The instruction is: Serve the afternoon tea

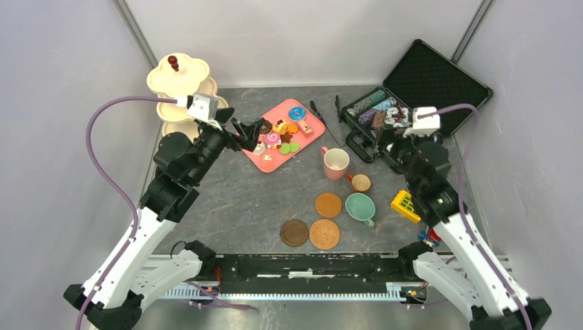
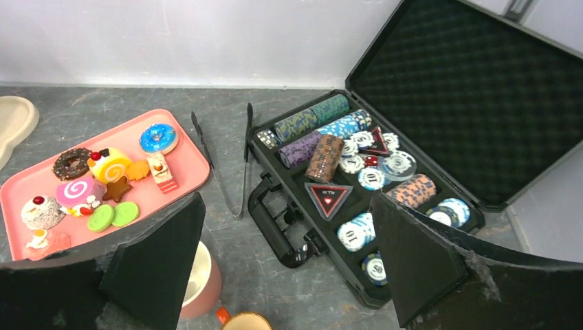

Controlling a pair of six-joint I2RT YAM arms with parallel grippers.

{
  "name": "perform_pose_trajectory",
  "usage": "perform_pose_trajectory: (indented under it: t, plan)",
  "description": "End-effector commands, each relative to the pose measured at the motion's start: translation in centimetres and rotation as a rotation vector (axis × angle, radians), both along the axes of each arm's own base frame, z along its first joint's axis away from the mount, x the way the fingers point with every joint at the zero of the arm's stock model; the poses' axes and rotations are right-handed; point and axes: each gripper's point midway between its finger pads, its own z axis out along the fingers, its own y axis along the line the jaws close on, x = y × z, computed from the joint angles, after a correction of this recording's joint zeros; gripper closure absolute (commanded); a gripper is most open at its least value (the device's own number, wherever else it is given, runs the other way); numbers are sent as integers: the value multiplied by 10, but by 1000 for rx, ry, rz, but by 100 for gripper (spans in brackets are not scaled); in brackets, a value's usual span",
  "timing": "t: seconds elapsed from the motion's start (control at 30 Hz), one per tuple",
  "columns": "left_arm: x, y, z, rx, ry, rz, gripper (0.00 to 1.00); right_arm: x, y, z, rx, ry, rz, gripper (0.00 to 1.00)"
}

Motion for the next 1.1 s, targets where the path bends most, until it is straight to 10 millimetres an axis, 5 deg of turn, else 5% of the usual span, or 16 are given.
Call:
perform_pose_trajectory:
  t: [0.0,0.33,0.47,0.6,0.77,1.07]
  plan:
    - [4,7,11,44,-66,69,0,34,23,28,63,-58,35,2]
    - [10,-8,2,19,-21,22,0,115,80,30,301,-46,78,2]
    - [10,-12,0,30,-16,5,0,148,109,3,283,44,90,2]
    - [5,-13,3,25,-31,-16,0,177,132,-49,207,202,102,1]
    - [5,-17,1,27,-26,-33,0,202,129,-93,129,317,7,14]
    - [13,-22,-10,32,10,-35,0,210,110,-150,63,440,-139,29]
